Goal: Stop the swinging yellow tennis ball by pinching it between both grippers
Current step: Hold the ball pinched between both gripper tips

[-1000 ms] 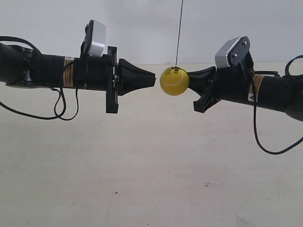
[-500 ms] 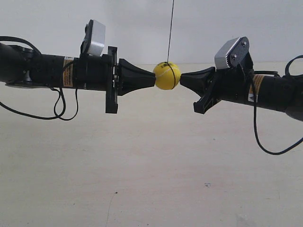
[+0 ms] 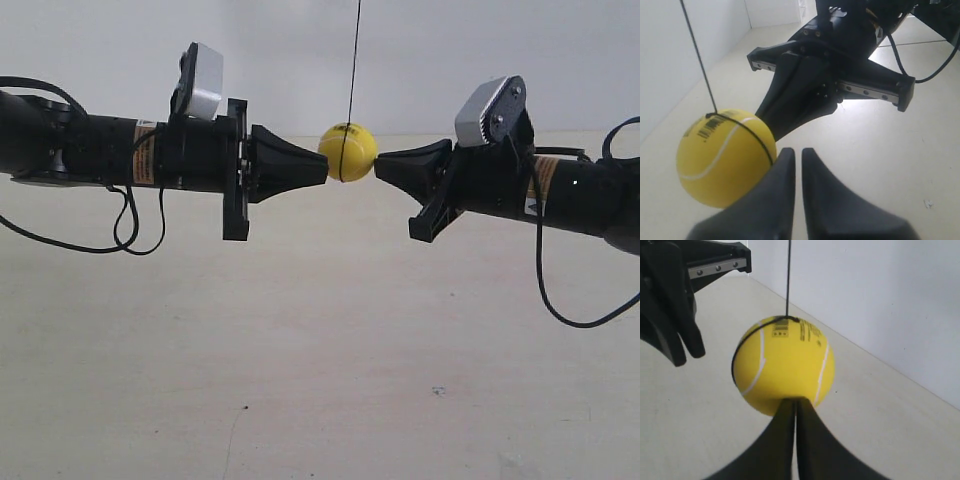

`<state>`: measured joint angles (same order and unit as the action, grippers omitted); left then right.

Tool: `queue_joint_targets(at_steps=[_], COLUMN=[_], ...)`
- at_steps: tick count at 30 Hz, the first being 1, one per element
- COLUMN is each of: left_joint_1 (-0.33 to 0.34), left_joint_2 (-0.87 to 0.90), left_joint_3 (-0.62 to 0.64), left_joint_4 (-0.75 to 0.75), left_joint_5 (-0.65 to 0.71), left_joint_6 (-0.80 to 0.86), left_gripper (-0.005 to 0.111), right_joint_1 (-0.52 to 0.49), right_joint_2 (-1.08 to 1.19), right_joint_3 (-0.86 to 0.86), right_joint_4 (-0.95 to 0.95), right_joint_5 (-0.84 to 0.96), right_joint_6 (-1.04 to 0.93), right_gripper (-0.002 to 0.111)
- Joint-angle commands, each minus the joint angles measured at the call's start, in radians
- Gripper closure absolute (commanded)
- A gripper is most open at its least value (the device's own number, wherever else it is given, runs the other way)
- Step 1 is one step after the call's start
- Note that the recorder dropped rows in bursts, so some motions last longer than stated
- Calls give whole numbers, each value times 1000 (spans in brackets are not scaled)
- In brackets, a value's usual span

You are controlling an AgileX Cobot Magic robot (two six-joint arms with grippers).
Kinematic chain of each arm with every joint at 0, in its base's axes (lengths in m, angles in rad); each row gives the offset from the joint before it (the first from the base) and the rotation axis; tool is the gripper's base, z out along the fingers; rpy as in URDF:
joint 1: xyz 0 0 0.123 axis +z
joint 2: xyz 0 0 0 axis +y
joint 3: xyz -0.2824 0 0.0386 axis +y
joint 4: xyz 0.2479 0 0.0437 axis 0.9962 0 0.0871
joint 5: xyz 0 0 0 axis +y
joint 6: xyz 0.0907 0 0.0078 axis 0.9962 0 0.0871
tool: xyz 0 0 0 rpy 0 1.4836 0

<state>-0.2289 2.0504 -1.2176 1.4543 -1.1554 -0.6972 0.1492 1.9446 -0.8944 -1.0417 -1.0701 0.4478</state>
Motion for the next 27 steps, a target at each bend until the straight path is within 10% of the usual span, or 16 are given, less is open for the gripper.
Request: queue_joint_targets(at_steps=[1, 27], left_joint_1=[-4, -4], left_joint_2=[0, 0], left_joint_3=[-5, -5], left_joint_4=[0, -129], left_joint_5=[8, 72], left_joint_6=[17, 96], left_gripper=[102, 102], right_joint_1=[0, 0], right_joint_2=[-8, -8], right_joint_3=[-5, -5], right_joint_4=[-1, 5], right_joint_5=[-21, -24], right_joint_6=[-12, -18], right_gripper=[108, 108])
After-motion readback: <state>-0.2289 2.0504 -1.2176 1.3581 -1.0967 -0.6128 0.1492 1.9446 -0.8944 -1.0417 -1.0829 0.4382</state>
